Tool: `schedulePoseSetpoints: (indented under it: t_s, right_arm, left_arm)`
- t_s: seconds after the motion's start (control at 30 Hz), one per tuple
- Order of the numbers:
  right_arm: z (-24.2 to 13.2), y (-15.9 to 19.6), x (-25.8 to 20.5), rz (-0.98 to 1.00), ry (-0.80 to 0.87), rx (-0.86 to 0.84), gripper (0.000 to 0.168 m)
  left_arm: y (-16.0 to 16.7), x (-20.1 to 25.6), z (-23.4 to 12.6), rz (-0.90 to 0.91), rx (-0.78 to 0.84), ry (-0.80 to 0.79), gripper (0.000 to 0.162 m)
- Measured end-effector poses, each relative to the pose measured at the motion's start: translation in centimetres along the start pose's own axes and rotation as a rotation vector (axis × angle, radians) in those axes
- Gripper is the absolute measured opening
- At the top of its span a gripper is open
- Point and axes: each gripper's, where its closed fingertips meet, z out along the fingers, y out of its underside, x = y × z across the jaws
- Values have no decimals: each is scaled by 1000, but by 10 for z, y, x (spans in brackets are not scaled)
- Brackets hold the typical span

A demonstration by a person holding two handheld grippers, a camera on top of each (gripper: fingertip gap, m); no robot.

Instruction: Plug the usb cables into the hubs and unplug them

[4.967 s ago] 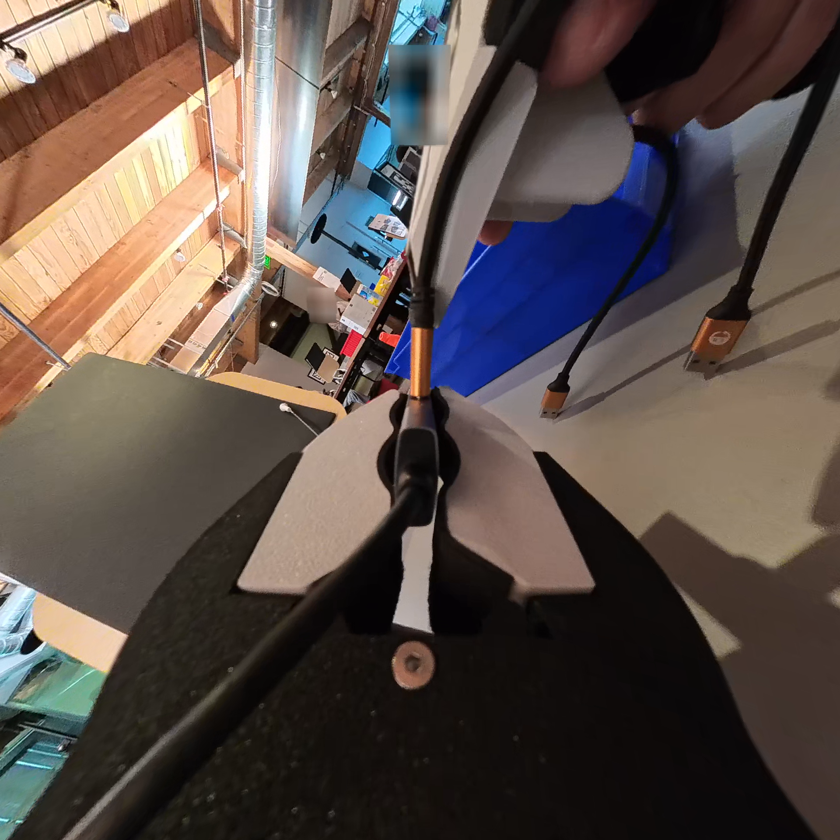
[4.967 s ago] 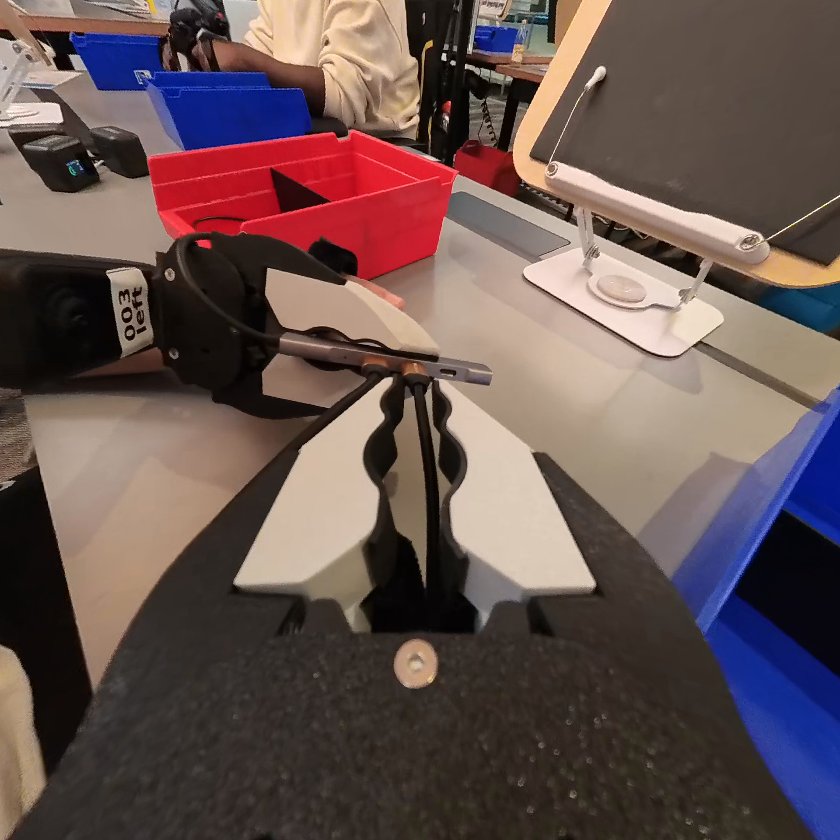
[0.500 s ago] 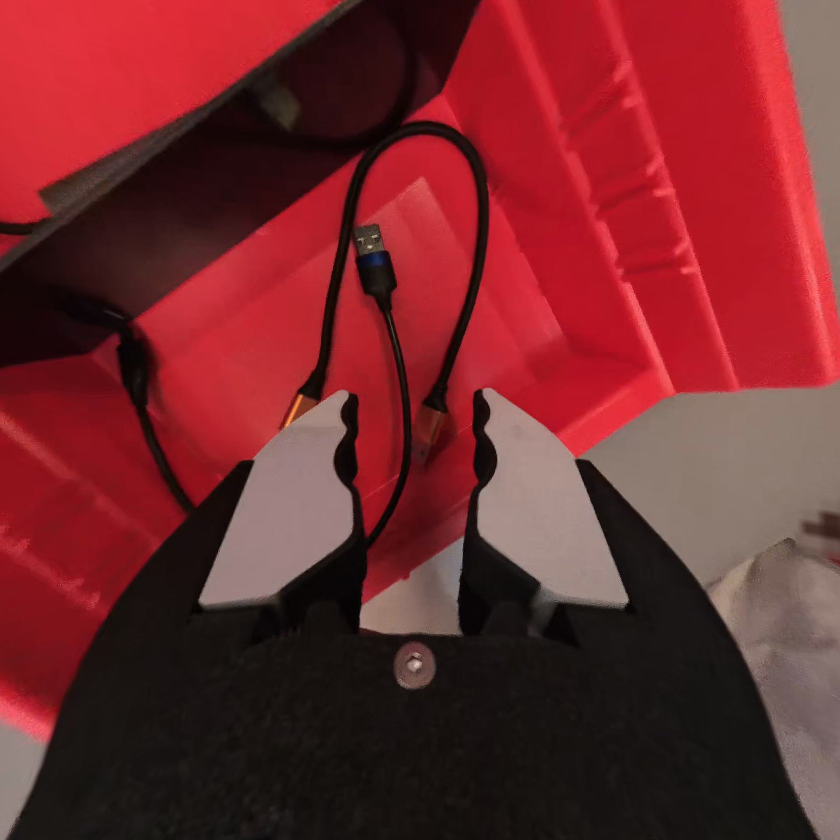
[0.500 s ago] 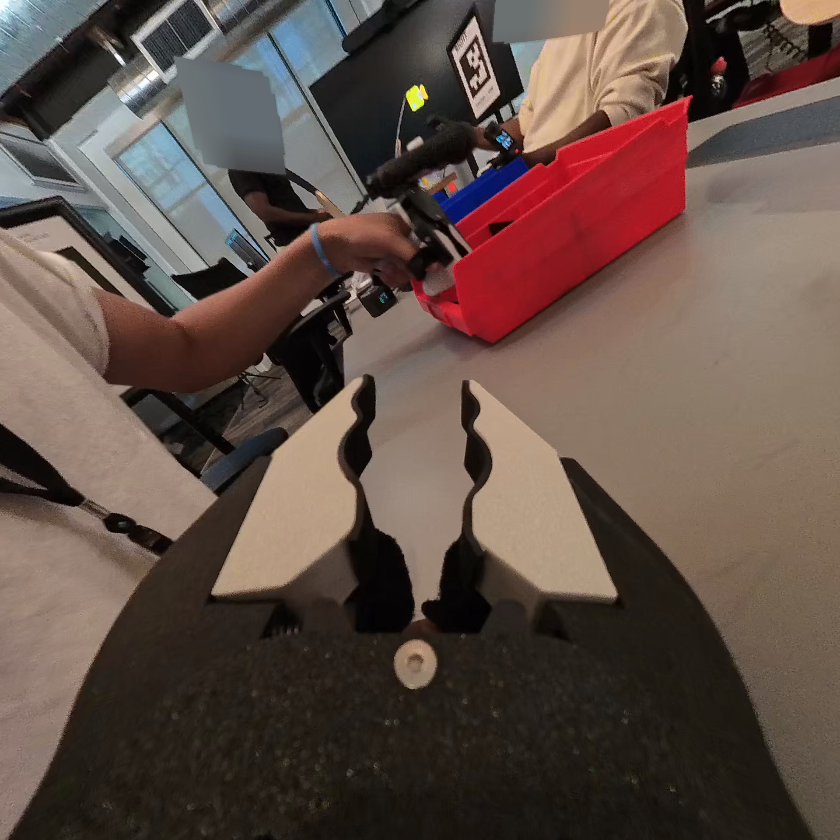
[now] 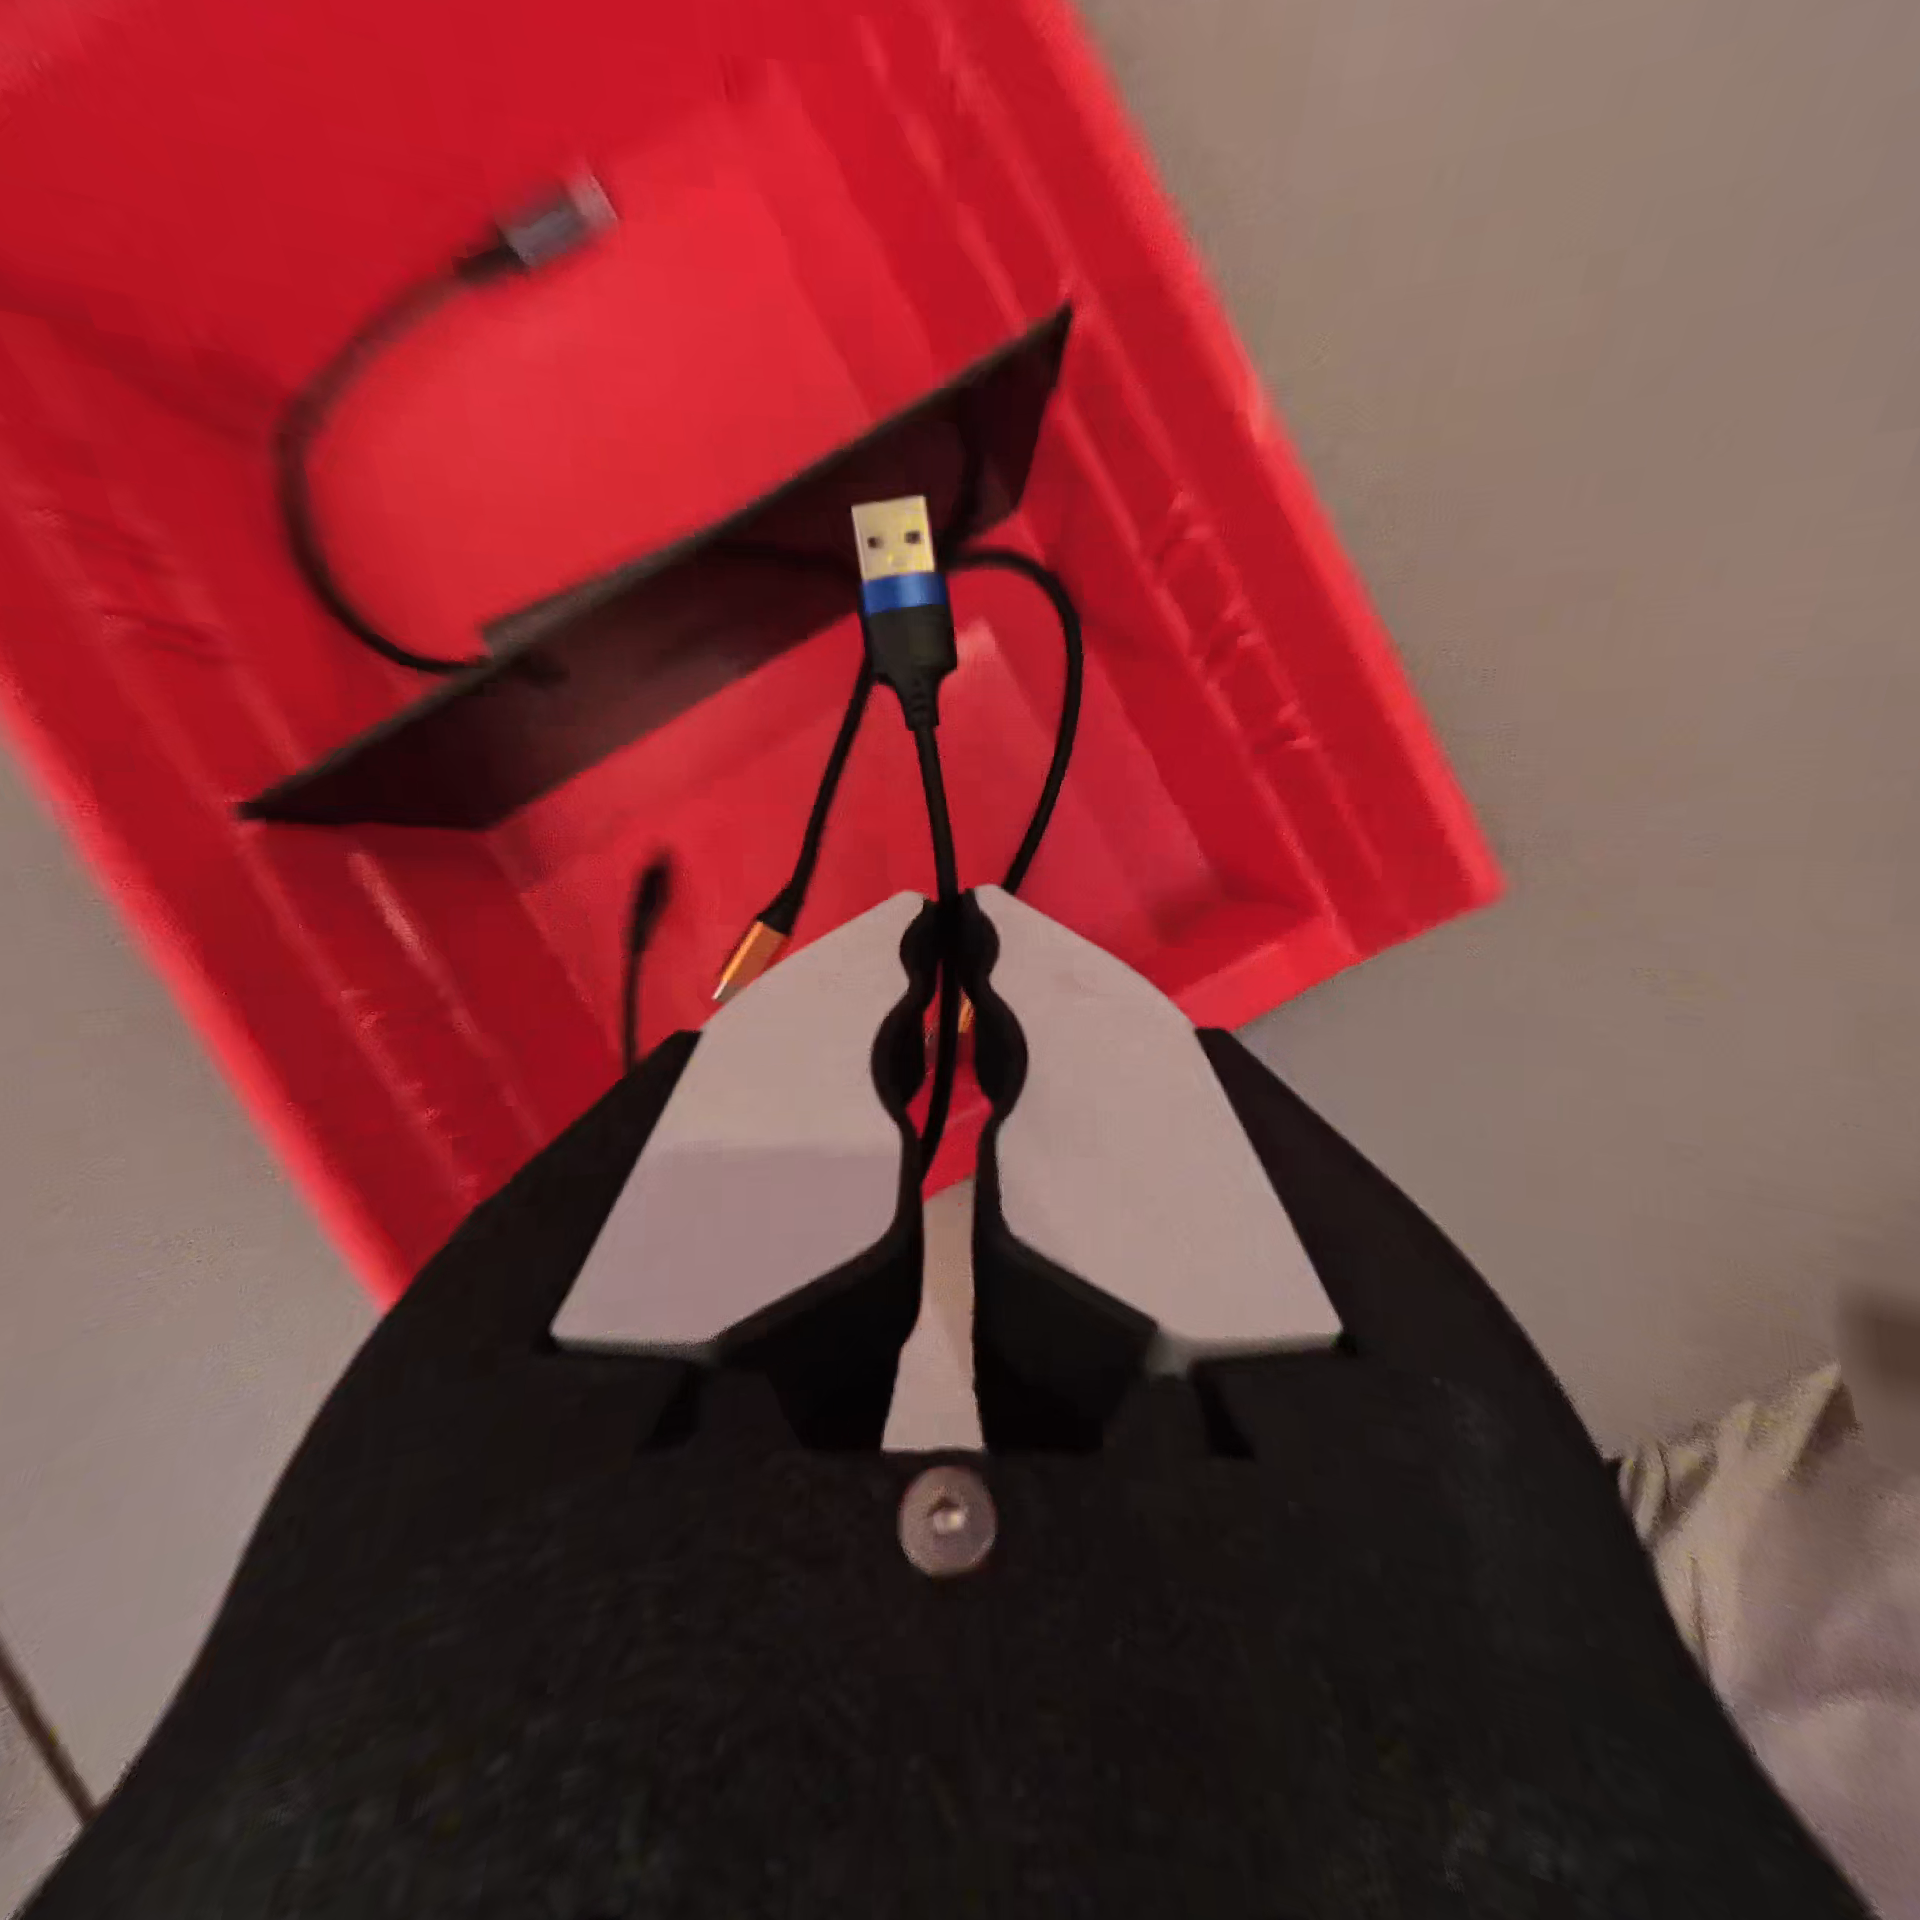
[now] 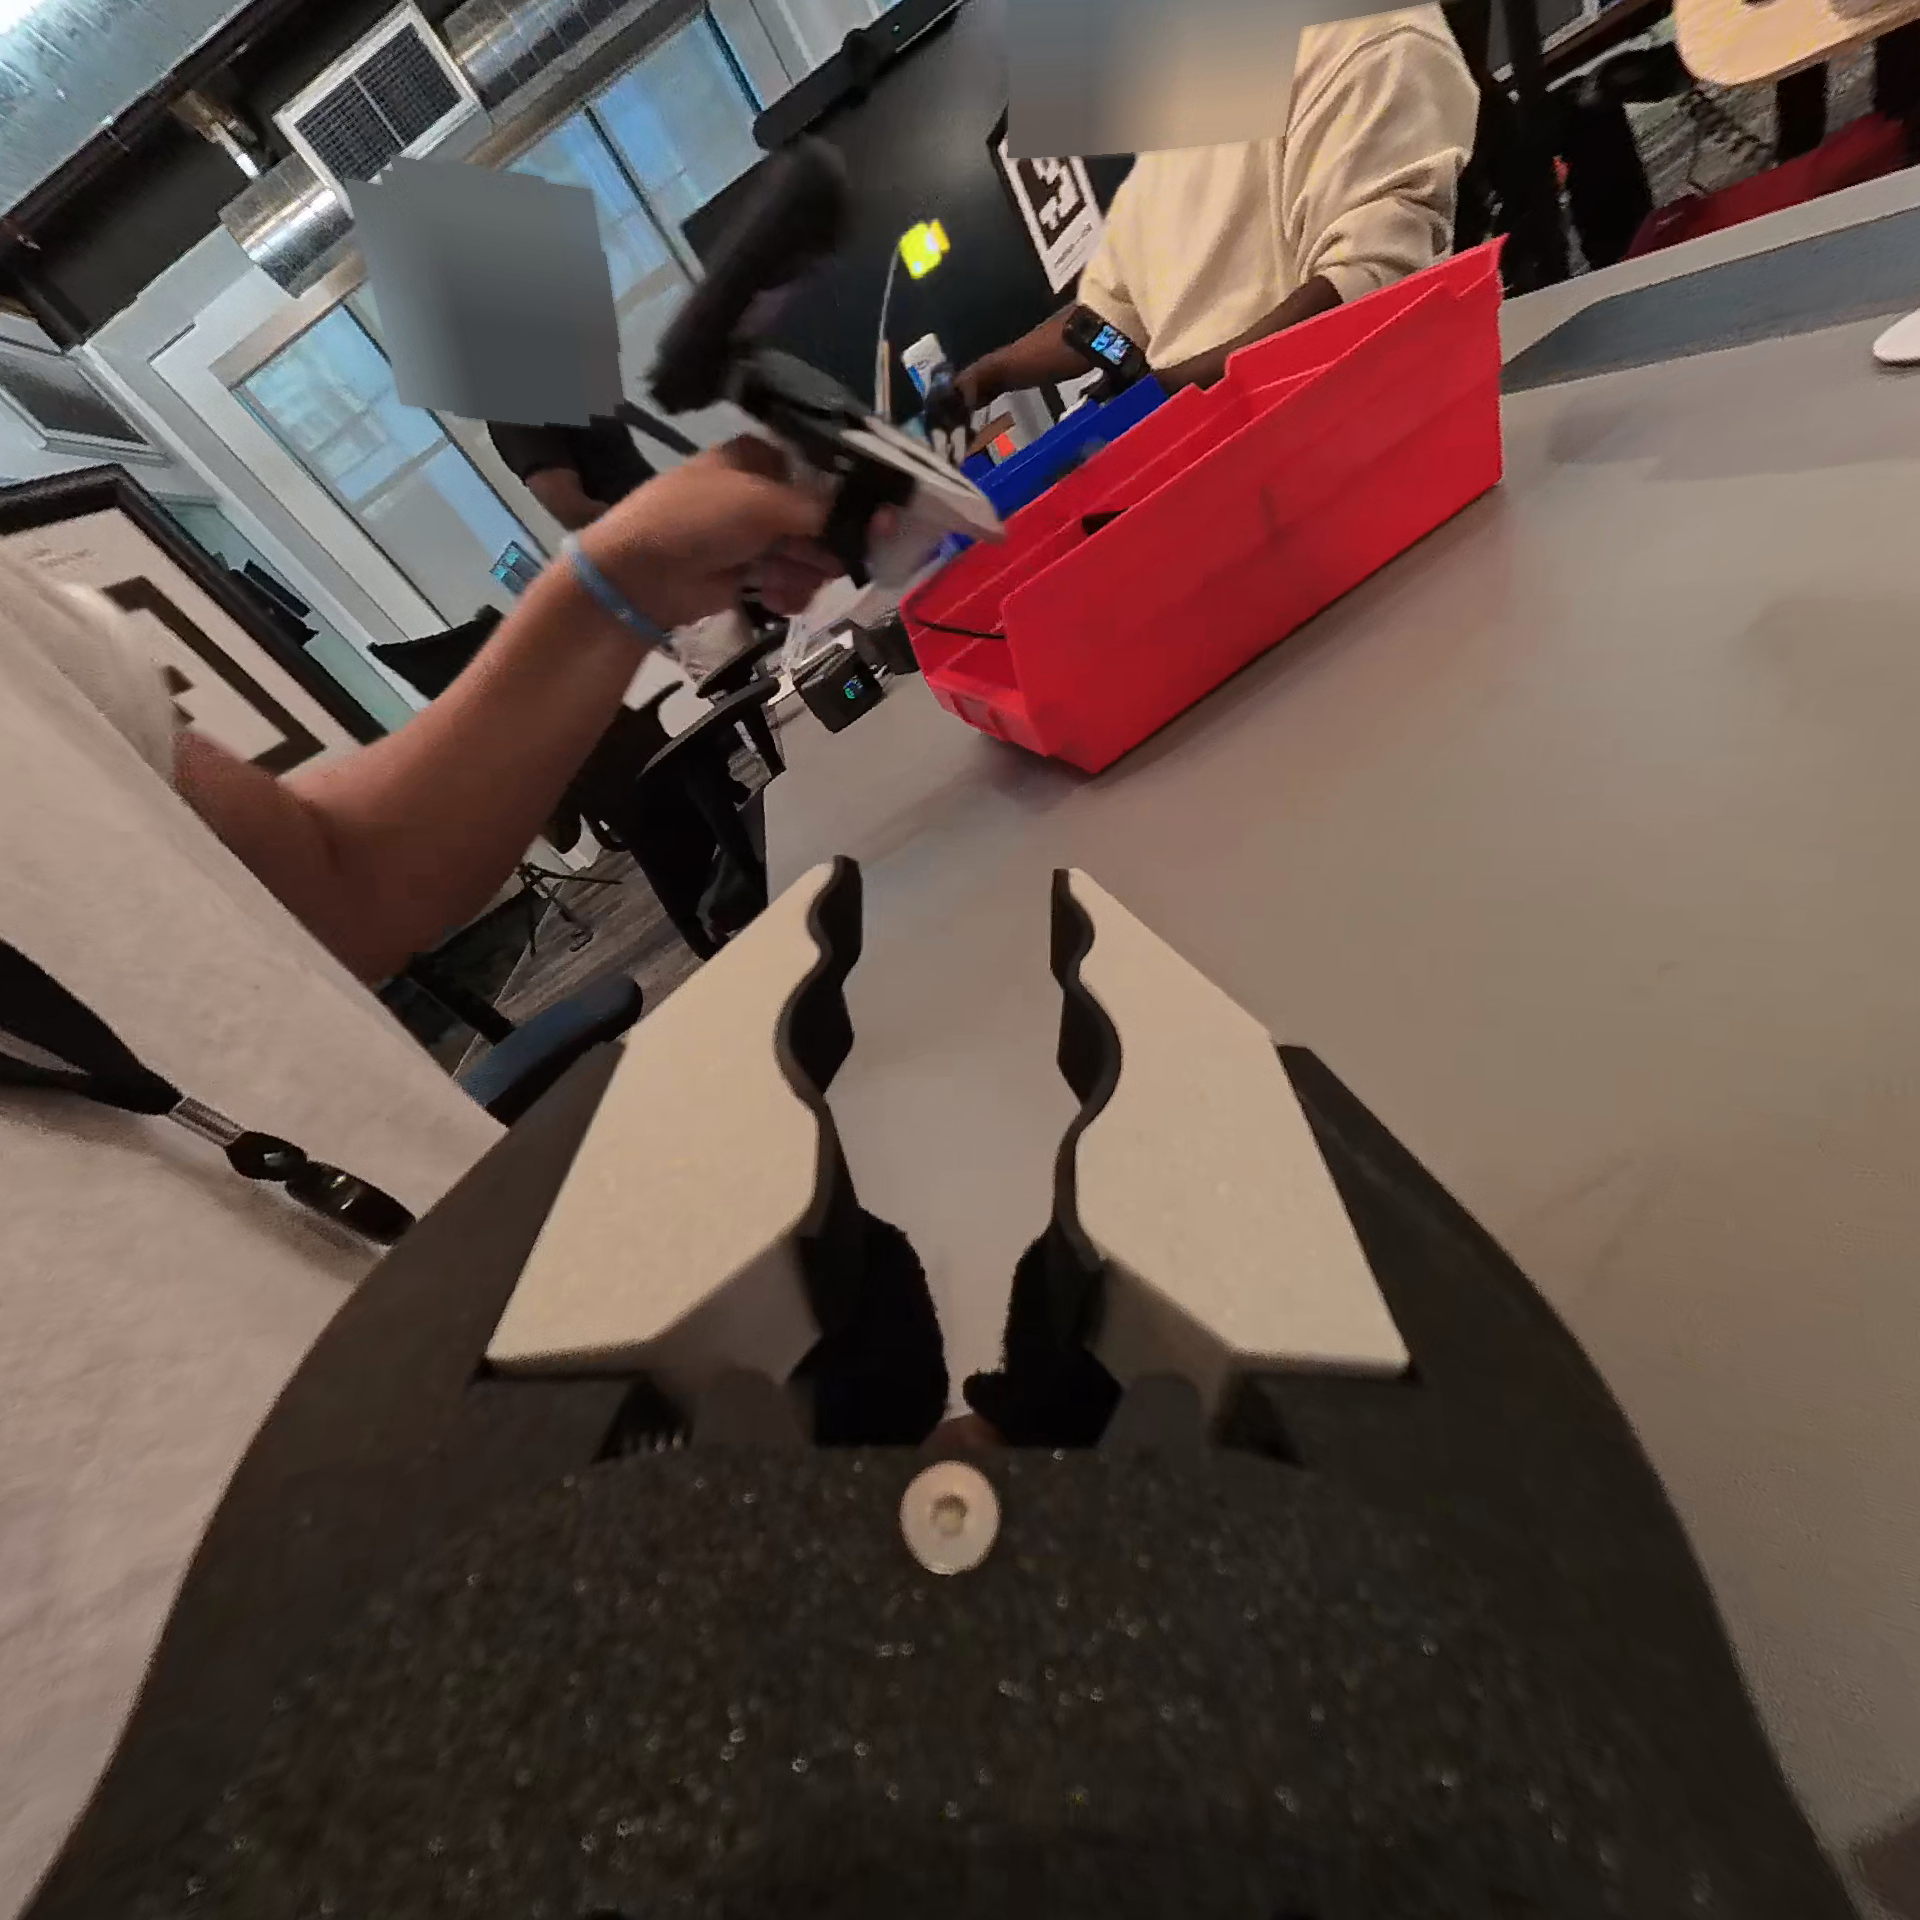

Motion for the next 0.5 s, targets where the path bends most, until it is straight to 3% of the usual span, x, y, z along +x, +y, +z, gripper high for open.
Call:
schedulePoseSetpoints:
  t_s: [0.1,0.2,0.33,0.5]
  right_arm:
    - [-2,0,7,8,35,9,34]
    - [-2,-2,11,7,52,19,34]
    - [-1,-6,15,13,64,34,33]
    - [0,-5,13,21,62,39,33]
  left_arm:
    - [-13,33,-52,11,211,-47,3]
    - [-8,93,-73,15,316,35,3]
    - [15,180,-42,16,287,219,3]
    - [43,236,15,21,184,277,3]
